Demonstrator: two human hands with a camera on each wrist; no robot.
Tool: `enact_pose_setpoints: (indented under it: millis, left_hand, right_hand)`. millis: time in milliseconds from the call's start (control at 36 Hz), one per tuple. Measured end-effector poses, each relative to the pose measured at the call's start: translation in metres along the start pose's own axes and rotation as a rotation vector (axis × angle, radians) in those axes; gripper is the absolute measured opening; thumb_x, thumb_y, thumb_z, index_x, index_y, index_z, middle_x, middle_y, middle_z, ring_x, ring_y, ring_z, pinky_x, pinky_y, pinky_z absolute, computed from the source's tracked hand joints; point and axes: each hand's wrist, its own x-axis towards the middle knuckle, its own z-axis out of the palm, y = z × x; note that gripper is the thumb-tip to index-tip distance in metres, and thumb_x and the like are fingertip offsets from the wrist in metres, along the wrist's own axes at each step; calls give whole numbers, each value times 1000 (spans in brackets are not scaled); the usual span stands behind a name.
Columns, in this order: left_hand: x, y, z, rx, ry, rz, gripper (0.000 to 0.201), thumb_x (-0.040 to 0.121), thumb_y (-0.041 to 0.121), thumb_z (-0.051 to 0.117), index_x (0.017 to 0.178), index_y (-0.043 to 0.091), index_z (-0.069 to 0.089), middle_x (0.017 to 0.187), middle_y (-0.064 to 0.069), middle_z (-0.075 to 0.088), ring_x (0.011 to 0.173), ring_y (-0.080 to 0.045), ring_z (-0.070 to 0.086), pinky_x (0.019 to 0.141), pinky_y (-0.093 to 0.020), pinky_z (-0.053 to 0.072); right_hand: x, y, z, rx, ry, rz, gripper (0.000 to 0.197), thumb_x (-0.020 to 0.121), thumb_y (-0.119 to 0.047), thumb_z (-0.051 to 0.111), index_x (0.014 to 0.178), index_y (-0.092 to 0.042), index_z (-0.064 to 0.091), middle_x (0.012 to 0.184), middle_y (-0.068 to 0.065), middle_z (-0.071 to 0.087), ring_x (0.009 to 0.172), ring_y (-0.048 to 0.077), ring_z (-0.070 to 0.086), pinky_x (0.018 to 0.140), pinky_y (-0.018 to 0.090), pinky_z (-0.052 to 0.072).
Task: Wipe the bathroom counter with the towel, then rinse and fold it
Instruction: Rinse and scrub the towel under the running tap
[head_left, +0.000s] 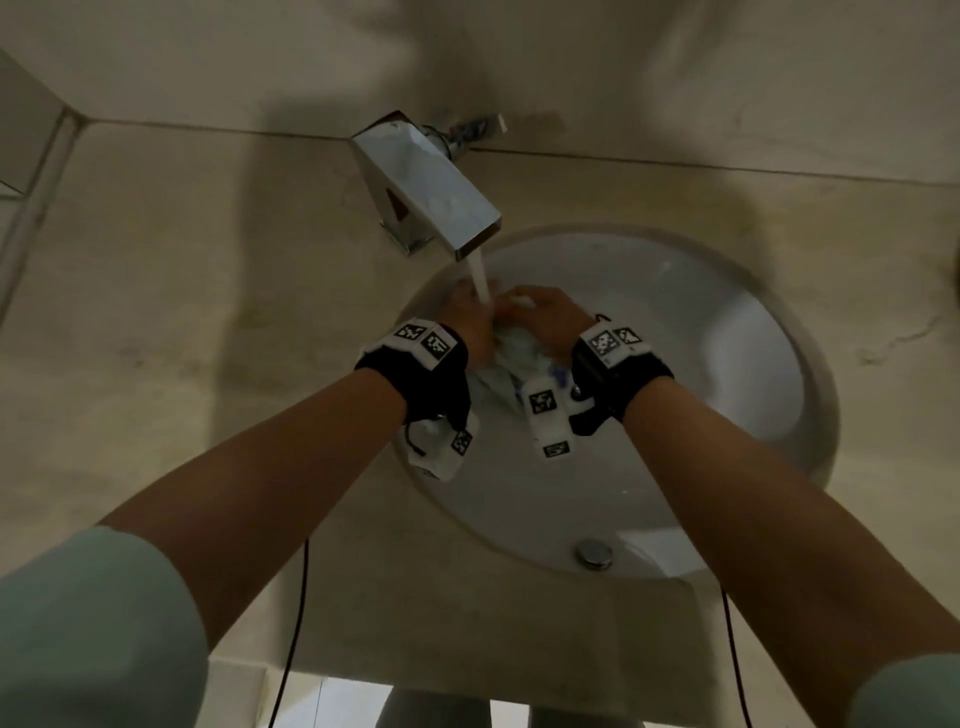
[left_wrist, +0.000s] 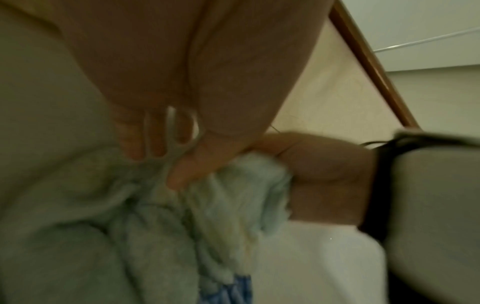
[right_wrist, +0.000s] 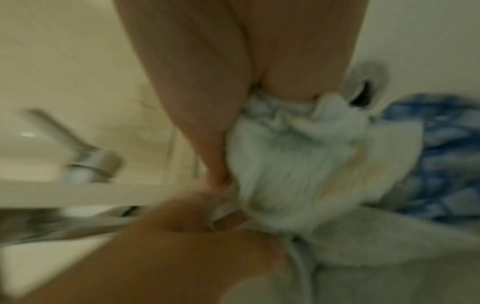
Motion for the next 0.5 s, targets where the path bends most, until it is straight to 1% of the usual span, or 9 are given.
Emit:
enact_pose_setpoints:
  millis: [56,111,167,222,278,333,417,472,500]
  left_hand:
    - [-5,-5,-7,93,-75,59,68,89,16,57,148,14,25,154,-12,23,142,-30,25,117,-38,23]
    - [-10,-6,-15,172,-75,113,65,83,18,63,142,16,36,145,-12,40,134,-31,38,113,-42,33]
    - [-12,-6,-20,268,-99,138,49,85,21,62,131,15,48,133,-11,51,124,-32,48,107,-40,38]
    - [-16,-5,-21,326,-169,149,36,93,27,54,124,11,52,129,-12,54,120,-31,50,105,-36,37]
    - [-14,-6,-13,359,-205,111,37,96,27,49,126,4,52,133,-15,52,122,-32,49,104,-35,35]
    - [-11,-2,-8,398,-193,86,41,94,23,55,129,3,50,136,-15,49,124,-31,48,104,-34,37]
    - [-9,5,-3,376,-204,104,48,88,26,61,132,10,46,137,-14,48,125,-32,47,105,-37,37]
    - [6,0,9,411,-230,162,71,70,45,67,132,29,36,137,-8,48,120,-31,49,105,-46,41]
    - [31,-17,28,420,-238,156,80,58,53,65,129,38,31,131,-5,53,108,-30,55,96,-49,47]
  right_hand:
    - [-10,-6,1,157,-71,-70,11,96,-14,54,94,-19,65,115,14,64,114,29,58,102,41,45]
    - [-21,-13,-1,253,-146,-113,16,95,-10,54,91,-22,63,108,6,65,110,23,59,99,35,46]
    - [-27,-17,-4,142,-187,-149,15,95,-7,54,90,-18,62,100,-1,63,97,12,60,91,29,46]
    - [-30,-18,-7,-201,-244,-148,12,95,-12,55,106,-11,61,108,-2,58,96,9,55,88,23,36]
    - [-28,-13,-8,-637,-320,-60,40,95,-27,56,133,-14,50,132,2,48,120,20,46,95,22,30]
    - [-27,-3,-4,-943,-233,21,63,87,-44,63,142,-22,39,145,8,34,133,31,34,109,36,29]
    - [-20,21,7,-936,16,50,102,69,-49,77,148,-18,20,147,12,23,135,34,29,111,44,30]
    - [-12,36,16,-859,19,43,115,68,-47,79,151,-12,7,153,13,14,142,32,18,114,44,24]
    - [-10,40,21,-887,-10,56,115,70,-48,76,152,-11,5,155,14,11,144,30,16,115,43,22]
